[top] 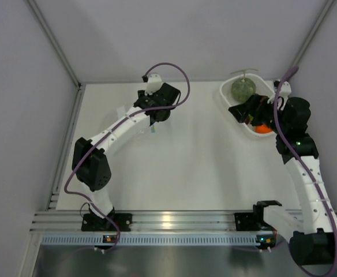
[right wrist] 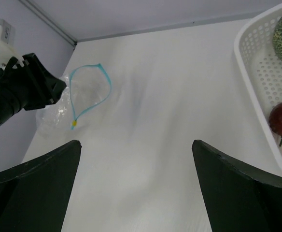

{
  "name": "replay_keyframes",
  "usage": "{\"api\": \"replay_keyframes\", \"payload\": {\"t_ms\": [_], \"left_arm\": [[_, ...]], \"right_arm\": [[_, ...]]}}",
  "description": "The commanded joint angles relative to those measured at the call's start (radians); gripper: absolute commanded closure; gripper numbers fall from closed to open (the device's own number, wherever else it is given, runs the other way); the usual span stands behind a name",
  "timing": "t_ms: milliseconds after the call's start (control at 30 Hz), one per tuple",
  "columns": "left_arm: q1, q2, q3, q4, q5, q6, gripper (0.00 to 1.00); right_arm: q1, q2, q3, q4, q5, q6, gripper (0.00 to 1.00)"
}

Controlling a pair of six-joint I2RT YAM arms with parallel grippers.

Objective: Open the zip-top bag and remove the fake food

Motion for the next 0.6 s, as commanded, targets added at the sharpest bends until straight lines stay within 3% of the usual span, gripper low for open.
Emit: {"api": "replay_keyframes", "payload": {"t_ms": [0,100,200,400,567], "left_arm": [[-0.017,-0.041,0.067,0.017,0.078,-0.035,0.51],[-0.017,-0.093,0.066,0.017,0.117,-0.037,0.31],[-0.017,-0.157,0.052,0.017,0.147,-0.032,0.20],[-0.015,-0.340,-0.069,0.014,0.173,-0.021,0.07],[-0.014,-0.614,-0.242,0.017,0.163,-0.021,0.02]], "right_arm": [[0.011,-0.051,0.081,-0.155,0.124,-0.106,0.00],[0.011,-0.072,0.116,-0.246,0.204,-0.169,0.01],[0.037,-0.081,0.144,-0.285,0.281,-0.206,0.01],[0.172,-0.075,0.222,-0.375,0.549,-0.292,0.01],[0.206,-0.130,0.221,-0.397,0.591,-0.300,0.01]]}}
